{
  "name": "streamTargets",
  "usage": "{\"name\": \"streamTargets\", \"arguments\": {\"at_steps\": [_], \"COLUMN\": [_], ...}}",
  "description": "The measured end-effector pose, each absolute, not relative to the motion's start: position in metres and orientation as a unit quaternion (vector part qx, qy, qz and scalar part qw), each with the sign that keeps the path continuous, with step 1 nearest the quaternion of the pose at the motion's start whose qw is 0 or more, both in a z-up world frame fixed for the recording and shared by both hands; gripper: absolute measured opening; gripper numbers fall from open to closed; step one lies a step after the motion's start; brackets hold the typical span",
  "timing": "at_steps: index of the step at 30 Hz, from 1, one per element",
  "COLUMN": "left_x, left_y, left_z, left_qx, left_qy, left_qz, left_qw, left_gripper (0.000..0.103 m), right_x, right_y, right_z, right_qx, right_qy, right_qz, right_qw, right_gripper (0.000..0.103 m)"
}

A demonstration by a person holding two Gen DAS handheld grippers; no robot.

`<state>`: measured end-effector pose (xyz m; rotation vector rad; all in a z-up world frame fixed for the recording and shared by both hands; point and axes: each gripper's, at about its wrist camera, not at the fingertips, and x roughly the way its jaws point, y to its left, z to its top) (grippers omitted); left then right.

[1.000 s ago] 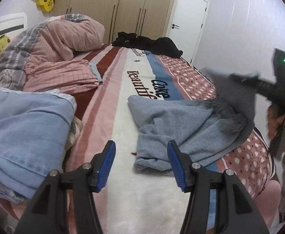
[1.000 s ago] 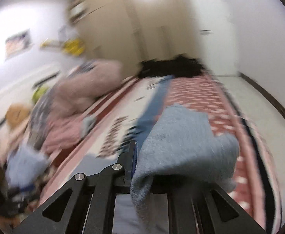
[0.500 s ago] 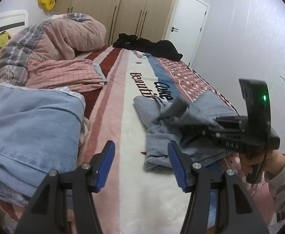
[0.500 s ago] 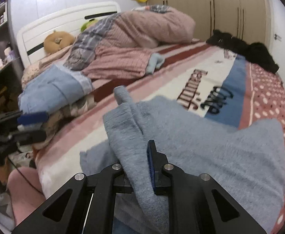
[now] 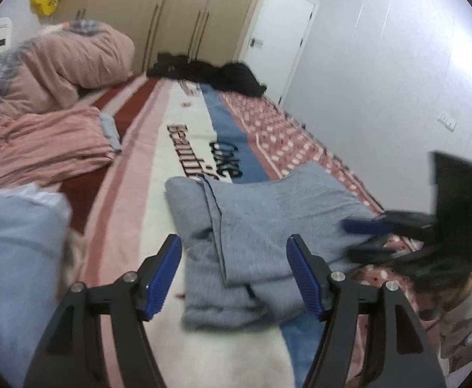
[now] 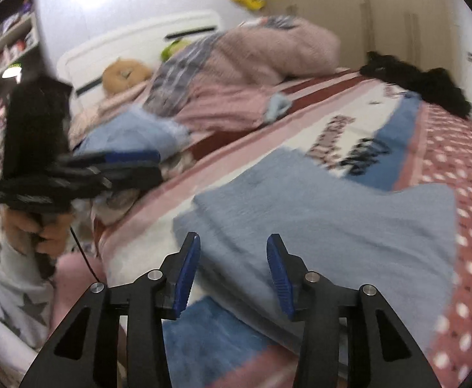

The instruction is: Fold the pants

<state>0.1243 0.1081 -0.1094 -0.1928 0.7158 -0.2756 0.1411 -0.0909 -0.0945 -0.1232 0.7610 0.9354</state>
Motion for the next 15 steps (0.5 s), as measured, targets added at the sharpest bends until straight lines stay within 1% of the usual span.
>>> {"name": "streamTargets", "arguments": {"at_steps": [2, 4, 5, 6, 8, 10, 11, 12, 13, 15], "left_x": [0.148, 0.167, 0.172, 0.176, 0.178, 0.170, 0.167, 0.163, 0.157, 0.146], "left_y": [0.104, 0.097, 0.093, 0.088, 0.080, 0.072, 0.070, 0.071, 0.073, 0.075], "left_z": [-0.119, -0.129, -0.134, -0.138, -0.144, -0.142, -0.140, -0.138, -0.136, -0.130], "left_qx": [-0.102, -0.108, -0.106, -0.102, -0.091, -0.061, -0.053, -0.047, -0.049, -0.054], "left_qy": [0.374, 0.395, 0.403, 0.412, 0.422, 0.413, 0.410, 0.405, 0.400, 0.390], "left_qz": [-0.133, -0.138, -0.136, -0.134, -0.128, -0.114, -0.108, -0.102, -0.102, -0.109], "left_qw": [0.912, 0.902, 0.899, 0.895, 0.893, 0.901, 0.904, 0.907, 0.909, 0.913], "left_gripper": [0.063, 0.060, 0.055, 0.046, 0.035, 0.027, 0.018, 0.013, 0.012, 0.006], "right_x": [0.145, 0.150, 0.152, 0.156, 0.162, 0.167, 0.170, 0.173, 0.176, 0.184], "right_y": [-0.114, -0.138, -0.147, -0.160, -0.176, -0.188, -0.194, -0.200, -0.204, -0.212], "right_z": [-0.084, -0.079, -0.078, -0.079, -0.082, -0.087, -0.090, -0.093, -0.096, -0.103], "right_qx": [-0.035, -0.015, -0.009, -0.001, 0.016, 0.034, 0.044, 0.053, 0.063, 0.084], "right_qy": [0.350, 0.347, 0.345, 0.345, 0.348, 0.352, 0.355, 0.358, 0.361, 0.367], "right_qz": [0.423, 0.400, 0.386, 0.368, 0.351, 0.339, 0.334, 0.328, 0.322, 0.311], "right_qw": [0.835, 0.848, 0.855, 0.863, 0.869, 0.872, 0.872, 0.873, 0.873, 0.873], "right_gripper": [0.044, 0.045, 0.045, 0.045, 0.045, 0.045, 0.045, 0.045, 0.046, 0.047]}}
